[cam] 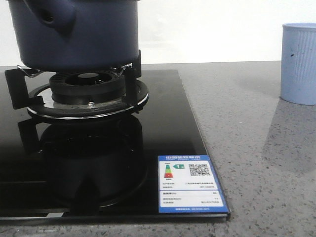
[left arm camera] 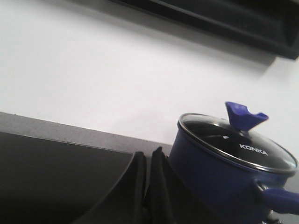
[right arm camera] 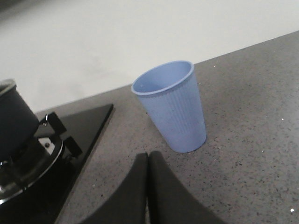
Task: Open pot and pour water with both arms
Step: 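Grasp the blue lid knob with the left gripper and lift the lid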
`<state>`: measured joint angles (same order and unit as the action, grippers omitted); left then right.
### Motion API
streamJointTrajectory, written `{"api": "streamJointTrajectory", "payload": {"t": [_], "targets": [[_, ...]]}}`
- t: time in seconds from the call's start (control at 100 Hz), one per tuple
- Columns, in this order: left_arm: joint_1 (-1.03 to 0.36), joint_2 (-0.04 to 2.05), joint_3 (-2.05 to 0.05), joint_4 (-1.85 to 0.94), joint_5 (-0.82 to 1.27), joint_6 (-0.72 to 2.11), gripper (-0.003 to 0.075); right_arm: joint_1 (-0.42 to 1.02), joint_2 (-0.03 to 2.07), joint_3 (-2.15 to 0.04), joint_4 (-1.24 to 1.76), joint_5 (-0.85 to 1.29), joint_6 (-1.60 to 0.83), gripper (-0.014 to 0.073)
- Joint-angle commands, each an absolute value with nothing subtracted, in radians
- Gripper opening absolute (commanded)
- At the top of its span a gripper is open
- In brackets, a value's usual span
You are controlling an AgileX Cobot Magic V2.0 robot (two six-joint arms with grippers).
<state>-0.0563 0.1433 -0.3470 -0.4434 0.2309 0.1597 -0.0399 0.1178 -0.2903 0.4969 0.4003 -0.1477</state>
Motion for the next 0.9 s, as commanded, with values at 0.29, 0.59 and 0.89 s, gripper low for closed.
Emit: {"api": "streamJointTrajectory", "payload": {"t": [0.29,0.59,0.89], "targets": [[-0.215,0.430,-0.659,-0.433,0.327,0.373,-0.0015,0.048,0.442,-0.594,0.492,0.510,-0.308,-0.0050],[-0.380,0.524,-0.676,-0.442,0.176,0.375,0.0131,0.053,0.494,-0.606,0.492,0.519,-0.308,0.0359],[-0.467,0.693,-0.678,-0.494,-0.007,0.375,0.0498,0.053,0.494,-0.606,0.492,0.517,-0.308,0.0545]]}}
